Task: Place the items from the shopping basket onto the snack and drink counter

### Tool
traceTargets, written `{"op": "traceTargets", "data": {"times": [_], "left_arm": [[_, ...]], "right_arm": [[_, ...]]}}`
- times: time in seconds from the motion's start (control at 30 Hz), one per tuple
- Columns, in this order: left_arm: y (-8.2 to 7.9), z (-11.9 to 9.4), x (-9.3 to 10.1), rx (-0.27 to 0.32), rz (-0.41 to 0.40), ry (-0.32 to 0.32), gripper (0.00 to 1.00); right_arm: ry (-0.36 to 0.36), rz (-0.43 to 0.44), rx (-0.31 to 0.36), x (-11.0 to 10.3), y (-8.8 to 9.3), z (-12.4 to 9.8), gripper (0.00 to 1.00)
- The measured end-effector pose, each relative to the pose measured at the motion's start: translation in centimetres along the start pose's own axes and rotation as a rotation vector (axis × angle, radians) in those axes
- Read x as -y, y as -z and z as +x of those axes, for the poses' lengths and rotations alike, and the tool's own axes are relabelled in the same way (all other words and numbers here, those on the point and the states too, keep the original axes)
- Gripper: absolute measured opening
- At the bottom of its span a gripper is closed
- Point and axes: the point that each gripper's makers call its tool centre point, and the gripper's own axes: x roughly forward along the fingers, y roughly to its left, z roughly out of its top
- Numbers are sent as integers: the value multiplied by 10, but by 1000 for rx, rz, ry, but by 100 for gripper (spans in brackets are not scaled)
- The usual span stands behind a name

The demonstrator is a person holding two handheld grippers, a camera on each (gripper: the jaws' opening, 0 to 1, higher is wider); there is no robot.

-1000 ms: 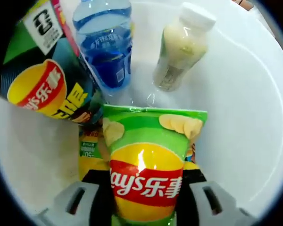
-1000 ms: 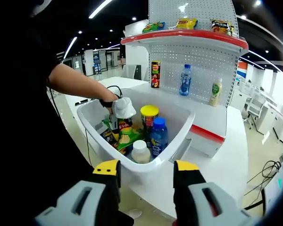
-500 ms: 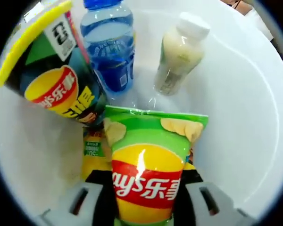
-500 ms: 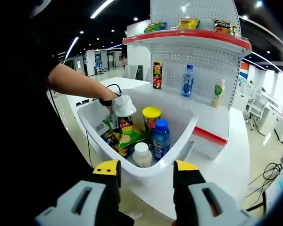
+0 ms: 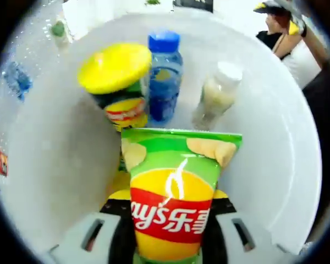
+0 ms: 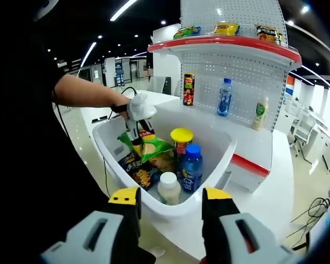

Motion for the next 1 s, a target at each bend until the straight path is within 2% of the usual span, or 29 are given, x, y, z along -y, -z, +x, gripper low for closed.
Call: {"op": "traceTargets", "data": {"times": [0.13, 0.33, 0.6, 0.87, 1.0], "left_arm": [[-13, -26, -3, 91, -64, -21, 43], [-19, -52, -5, 131, -75, -78, 42], [-40, -91, -19, 217, -86, -178, 42], [-45, -117, -22, 243, -87, -208, 42], [-55, -136, -25, 306, -121, -216, 42]], "right_arm": [[-17, -13, 5, -2, -5, 5, 45], [-44, -35, 12, -7, -13, 13, 44], [-70, -61, 18, -10, -21, 19, 44], [-89, -80, 18, -12, -27, 23, 44], [-93, -85, 19, -11, -29, 24, 44]]}}
